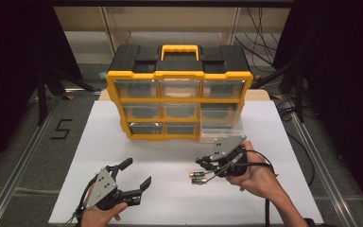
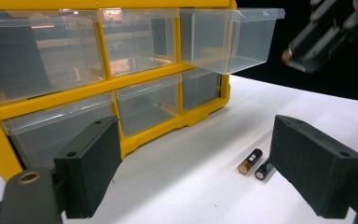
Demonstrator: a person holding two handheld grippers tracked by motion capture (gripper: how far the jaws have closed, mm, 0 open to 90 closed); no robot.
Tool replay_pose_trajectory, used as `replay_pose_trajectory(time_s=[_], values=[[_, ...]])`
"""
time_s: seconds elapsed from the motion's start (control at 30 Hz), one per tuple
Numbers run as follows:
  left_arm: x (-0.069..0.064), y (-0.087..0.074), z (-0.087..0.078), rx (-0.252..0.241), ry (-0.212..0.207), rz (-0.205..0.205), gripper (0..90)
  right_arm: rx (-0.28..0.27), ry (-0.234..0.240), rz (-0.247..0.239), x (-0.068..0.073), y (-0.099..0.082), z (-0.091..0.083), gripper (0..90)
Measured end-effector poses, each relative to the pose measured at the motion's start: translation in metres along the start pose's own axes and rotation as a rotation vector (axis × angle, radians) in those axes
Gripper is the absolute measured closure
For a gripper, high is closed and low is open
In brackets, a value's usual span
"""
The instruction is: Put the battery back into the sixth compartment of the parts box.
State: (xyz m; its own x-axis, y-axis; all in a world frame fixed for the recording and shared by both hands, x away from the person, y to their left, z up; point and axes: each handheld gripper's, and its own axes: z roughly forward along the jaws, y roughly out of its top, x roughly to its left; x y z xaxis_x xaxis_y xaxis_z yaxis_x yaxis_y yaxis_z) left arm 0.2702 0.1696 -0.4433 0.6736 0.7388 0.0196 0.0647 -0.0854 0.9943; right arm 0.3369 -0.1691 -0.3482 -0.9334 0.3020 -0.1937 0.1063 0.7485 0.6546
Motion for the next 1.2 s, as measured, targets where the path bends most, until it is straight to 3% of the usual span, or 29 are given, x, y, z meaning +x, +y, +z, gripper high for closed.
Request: replay_pose_trajectory(time_s=[0.53,0.83,1.2], values=[[0.001,0.0,0.0,0.003,0.0,0.006,16.4,-0.111,-0.118,0.059,-0.024,0.01,-0.043,76.9],[0.0,0.0,0.0,0.002,0.0,0.001,16.3,-0.148,-0.156,0.09,-0.036,0.011,-0.05,76.9],[0.0,0.0,0.0,0.0,-0.002,0.004,16.3,-0.209,-0.222,0.167,-0.055,0.005,-0.059,76.9]])
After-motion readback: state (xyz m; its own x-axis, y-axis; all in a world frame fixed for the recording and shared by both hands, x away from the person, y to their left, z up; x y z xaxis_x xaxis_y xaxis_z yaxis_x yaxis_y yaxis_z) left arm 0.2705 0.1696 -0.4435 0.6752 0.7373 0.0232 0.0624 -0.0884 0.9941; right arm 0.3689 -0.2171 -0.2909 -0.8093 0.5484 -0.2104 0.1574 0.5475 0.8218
